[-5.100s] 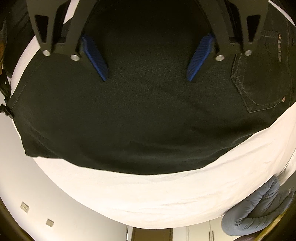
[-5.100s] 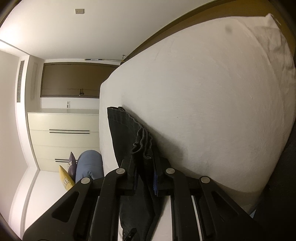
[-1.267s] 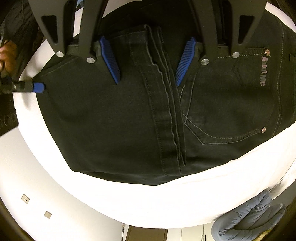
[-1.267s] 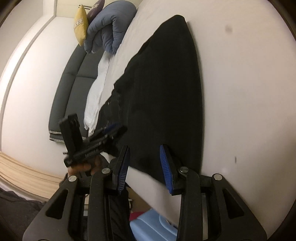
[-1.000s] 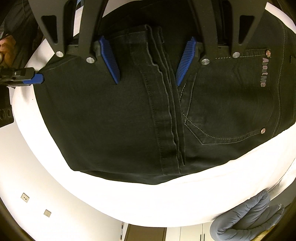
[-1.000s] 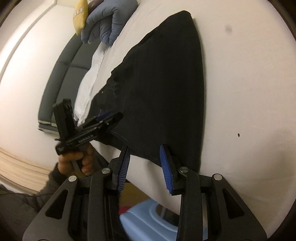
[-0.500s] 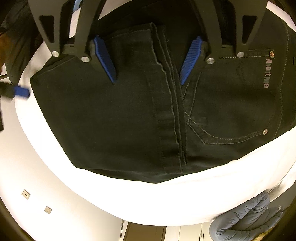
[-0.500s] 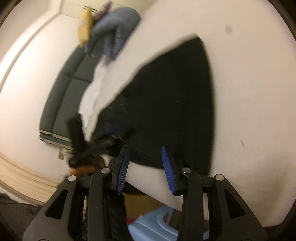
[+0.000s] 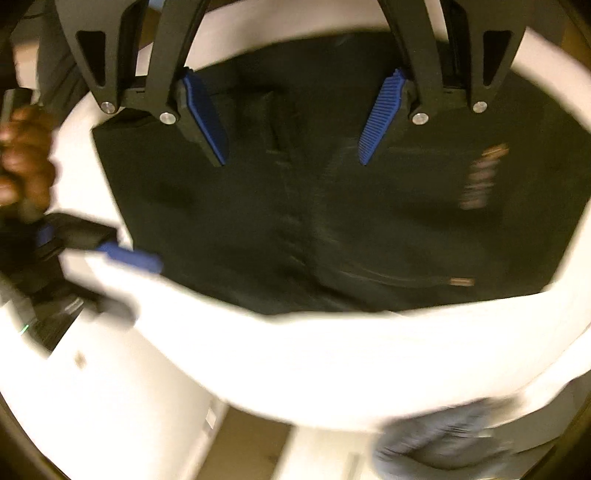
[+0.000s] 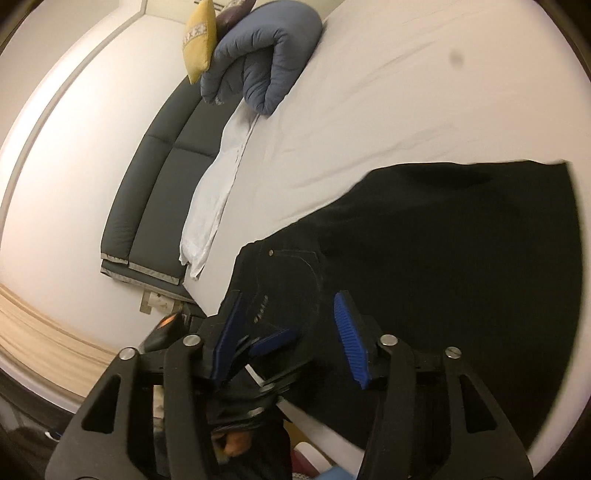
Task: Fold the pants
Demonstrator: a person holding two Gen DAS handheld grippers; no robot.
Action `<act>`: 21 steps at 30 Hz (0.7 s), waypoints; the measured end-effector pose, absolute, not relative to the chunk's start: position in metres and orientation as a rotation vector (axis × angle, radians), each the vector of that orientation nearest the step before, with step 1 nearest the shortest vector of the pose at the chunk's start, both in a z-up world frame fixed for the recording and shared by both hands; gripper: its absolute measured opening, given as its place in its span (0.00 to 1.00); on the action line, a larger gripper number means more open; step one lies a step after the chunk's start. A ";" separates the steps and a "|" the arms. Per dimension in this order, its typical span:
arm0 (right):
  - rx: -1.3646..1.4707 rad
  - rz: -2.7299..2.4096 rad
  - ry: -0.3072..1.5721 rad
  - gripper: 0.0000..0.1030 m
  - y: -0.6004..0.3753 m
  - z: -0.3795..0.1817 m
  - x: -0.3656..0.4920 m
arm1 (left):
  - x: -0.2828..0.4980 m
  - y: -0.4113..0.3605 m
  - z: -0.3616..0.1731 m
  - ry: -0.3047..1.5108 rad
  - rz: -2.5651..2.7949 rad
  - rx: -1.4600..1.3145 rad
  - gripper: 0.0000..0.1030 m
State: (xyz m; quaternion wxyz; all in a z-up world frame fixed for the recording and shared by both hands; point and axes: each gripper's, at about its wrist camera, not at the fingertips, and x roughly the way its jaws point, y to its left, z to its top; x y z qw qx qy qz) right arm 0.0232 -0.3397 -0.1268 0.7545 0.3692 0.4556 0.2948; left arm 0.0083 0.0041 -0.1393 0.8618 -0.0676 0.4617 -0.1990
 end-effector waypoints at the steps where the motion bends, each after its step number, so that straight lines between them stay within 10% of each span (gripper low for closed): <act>1: 0.809 0.661 1.004 0.50 -0.332 -0.128 0.030 | 0.003 0.021 -0.134 0.950 -0.391 -0.185 0.73; 21: 0.907 0.671 1.236 0.42 -0.275 -0.213 0.076 | -0.004 0.210 -0.186 0.902 0.008 -0.941 0.82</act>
